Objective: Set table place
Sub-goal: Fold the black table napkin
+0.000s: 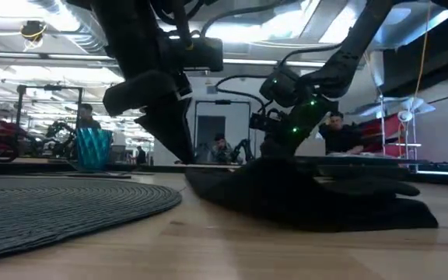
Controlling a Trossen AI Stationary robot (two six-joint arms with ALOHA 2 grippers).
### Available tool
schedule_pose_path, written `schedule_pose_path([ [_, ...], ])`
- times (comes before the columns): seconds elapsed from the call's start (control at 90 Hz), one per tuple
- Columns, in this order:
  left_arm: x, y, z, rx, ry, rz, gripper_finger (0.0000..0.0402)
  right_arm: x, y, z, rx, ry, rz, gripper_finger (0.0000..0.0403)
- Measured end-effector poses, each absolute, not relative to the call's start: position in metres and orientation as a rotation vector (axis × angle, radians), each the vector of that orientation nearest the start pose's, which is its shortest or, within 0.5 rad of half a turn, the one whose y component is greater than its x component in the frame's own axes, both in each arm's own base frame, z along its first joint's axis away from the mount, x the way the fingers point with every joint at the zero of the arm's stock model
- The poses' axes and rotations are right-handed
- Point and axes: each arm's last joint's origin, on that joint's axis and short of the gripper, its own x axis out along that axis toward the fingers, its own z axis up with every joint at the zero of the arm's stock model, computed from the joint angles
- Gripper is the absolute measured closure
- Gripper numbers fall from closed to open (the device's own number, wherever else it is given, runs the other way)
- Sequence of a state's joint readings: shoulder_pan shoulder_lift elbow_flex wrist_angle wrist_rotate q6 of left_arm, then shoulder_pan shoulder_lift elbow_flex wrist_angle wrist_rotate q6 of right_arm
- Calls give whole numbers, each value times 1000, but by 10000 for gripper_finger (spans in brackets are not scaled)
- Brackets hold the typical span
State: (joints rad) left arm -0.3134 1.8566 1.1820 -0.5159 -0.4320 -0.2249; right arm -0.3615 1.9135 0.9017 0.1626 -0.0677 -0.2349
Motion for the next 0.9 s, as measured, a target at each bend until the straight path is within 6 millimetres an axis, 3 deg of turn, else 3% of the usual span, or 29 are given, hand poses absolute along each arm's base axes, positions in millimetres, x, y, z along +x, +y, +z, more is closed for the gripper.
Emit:
schedule_pose_path([
  [0.189,344,-99,163,233,1085,226,402,334,-119,105,6,805,-62,402],
  [0.633,342,-98,163,237,1108,232,402,335,-122,119,-136,803,-268,402],
  [0.9,343,-98,163,234,1104,232,402,330,-133,102,-136,880,-327,403],
])
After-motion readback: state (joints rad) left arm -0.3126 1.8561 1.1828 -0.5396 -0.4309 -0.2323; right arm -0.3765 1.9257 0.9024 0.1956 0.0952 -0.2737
